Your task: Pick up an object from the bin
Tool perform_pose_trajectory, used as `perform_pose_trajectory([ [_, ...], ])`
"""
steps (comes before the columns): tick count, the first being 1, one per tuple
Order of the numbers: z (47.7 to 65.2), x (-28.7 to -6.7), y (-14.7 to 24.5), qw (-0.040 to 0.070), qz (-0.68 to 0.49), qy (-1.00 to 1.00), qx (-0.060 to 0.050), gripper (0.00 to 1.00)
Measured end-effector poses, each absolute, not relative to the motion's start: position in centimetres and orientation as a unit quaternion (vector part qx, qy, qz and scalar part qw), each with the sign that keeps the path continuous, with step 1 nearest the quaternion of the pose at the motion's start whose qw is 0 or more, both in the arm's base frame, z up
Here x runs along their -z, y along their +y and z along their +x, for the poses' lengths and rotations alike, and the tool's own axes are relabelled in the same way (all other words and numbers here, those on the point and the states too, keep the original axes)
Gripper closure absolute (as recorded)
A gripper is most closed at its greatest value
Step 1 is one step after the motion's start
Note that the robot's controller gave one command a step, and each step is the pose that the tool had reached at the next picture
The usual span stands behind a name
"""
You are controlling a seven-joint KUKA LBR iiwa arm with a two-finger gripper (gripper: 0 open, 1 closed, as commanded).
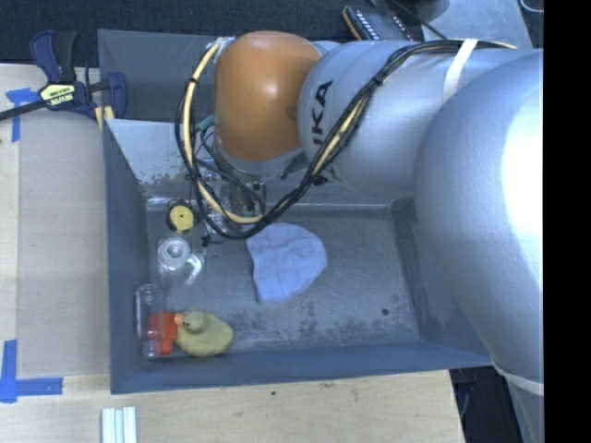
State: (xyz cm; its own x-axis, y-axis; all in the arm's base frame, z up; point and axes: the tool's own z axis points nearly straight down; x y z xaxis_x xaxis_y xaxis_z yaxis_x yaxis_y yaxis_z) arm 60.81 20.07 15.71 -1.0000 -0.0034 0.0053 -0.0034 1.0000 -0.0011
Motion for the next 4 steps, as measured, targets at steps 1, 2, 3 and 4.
perform_pose_trajectory([
  [1,61.0,-16.3,20.0,-0.001,0.000,-1.000,0.001,0.00],
  [2,60.7,-8.6,18.2,0.001,0.001,-1.000,0.000,0.00],
  [3,60.8,-7.2,17.5,-0.001,-0.049,-0.999,0.001,0.00],
  [4,61.6,-7.1,17.7,-0.001,-0.043,-0.999,0.001,0.00],
])
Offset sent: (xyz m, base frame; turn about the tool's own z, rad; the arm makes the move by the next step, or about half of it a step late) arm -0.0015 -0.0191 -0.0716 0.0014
